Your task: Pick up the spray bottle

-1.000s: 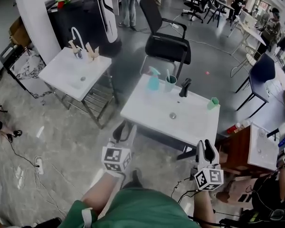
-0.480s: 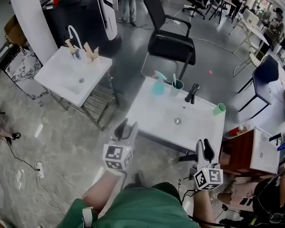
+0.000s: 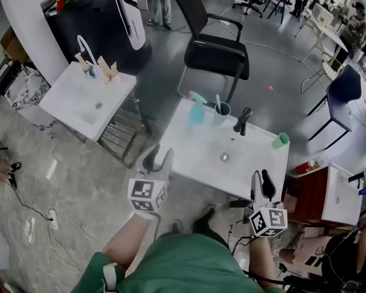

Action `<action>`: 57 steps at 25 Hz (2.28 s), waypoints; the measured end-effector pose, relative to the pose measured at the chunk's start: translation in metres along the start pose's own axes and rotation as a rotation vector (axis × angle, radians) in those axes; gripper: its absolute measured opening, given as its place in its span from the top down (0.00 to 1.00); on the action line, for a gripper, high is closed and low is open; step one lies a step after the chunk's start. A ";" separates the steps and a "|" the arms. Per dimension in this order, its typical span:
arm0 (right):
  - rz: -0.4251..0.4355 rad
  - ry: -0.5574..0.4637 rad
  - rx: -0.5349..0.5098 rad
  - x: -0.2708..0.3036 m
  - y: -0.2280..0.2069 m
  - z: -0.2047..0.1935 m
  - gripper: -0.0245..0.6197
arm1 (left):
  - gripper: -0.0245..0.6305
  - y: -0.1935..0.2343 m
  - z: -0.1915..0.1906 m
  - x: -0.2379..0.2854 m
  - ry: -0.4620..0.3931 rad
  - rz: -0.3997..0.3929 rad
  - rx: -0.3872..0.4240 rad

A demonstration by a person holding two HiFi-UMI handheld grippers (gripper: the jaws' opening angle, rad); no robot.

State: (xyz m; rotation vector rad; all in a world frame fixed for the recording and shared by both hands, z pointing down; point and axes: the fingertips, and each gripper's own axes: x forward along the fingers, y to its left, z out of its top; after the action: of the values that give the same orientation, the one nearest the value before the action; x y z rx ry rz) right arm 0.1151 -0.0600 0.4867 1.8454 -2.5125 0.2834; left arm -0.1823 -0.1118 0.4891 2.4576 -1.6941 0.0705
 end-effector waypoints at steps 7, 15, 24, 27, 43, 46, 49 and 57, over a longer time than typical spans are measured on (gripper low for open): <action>0.058 -0.009 0.007 0.050 -0.053 0.018 0.80 | 0.72 -0.011 0.005 0.061 0.014 0.048 -0.007; 0.103 -0.008 0.039 0.086 -0.116 0.019 0.80 | 0.72 -0.033 -0.009 0.131 0.070 0.076 0.033; 0.076 0.011 0.084 0.099 -0.164 0.013 0.81 | 0.72 -0.039 -0.029 0.194 0.134 0.104 0.088; 0.056 0.018 0.088 0.106 -0.170 0.010 0.81 | 0.72 -0.031 -0.038 0.212 0.151 0.100 0.085; -0.092 0.083 0.093 0.145 -0.176 -0.004 0.81 | 0.68 0.018 -0.101 0.303 0.284 0.032 0.066; -0.121 0.100 0.097 0.150 -0.179 -0.008 0.81 | 0.67 0.021 -0.111 0.318 0.308 0.014 0.051; -0.141 0.111 0.102 0.154 -0.180 -0.013 0.81 | 0.67 0.024 -0.114 0.333 0.309 -0.005 0.044; -0.183 0.126 0.110 0.159 -0.183 -0.020 0.81 | 0.67 0.027 -0.126 0.357 0.335 -0.028 0.034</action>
State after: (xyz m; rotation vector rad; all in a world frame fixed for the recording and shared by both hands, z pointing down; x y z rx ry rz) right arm 0.2376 -0.2605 0.5498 2.0103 -2.2703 0.5244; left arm -0.0732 -0.4318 0.6618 2.3289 -1.5248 0.4825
